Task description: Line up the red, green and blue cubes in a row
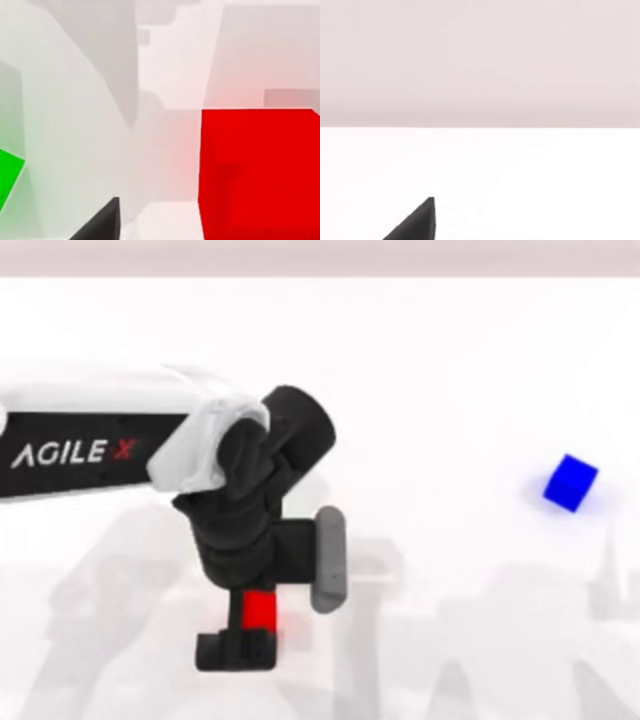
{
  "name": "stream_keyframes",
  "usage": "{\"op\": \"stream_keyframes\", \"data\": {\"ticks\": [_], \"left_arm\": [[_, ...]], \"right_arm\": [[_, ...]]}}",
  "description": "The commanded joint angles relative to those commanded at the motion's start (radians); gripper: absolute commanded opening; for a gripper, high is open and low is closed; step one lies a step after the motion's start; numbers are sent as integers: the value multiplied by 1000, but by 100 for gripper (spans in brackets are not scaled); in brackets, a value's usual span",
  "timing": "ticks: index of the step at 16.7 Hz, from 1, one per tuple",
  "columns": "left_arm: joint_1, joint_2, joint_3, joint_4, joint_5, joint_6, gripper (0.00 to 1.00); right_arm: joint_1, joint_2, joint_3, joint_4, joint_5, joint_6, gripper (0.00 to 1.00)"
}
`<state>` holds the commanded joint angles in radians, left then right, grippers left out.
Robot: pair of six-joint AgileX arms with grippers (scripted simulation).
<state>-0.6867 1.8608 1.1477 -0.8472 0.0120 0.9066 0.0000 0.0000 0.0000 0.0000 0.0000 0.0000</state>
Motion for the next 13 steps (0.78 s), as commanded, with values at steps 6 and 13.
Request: {"op": "stream_keyframes", "data": {"ticks": [6,13], "left_arm": [[17,-72,135,-221,0,-2,100],[18,-80,165,-252,0,-17,100]], "right_arm": [[0,0,0,0,0,0,100],[0,0,0,0,0,0,100]]}}
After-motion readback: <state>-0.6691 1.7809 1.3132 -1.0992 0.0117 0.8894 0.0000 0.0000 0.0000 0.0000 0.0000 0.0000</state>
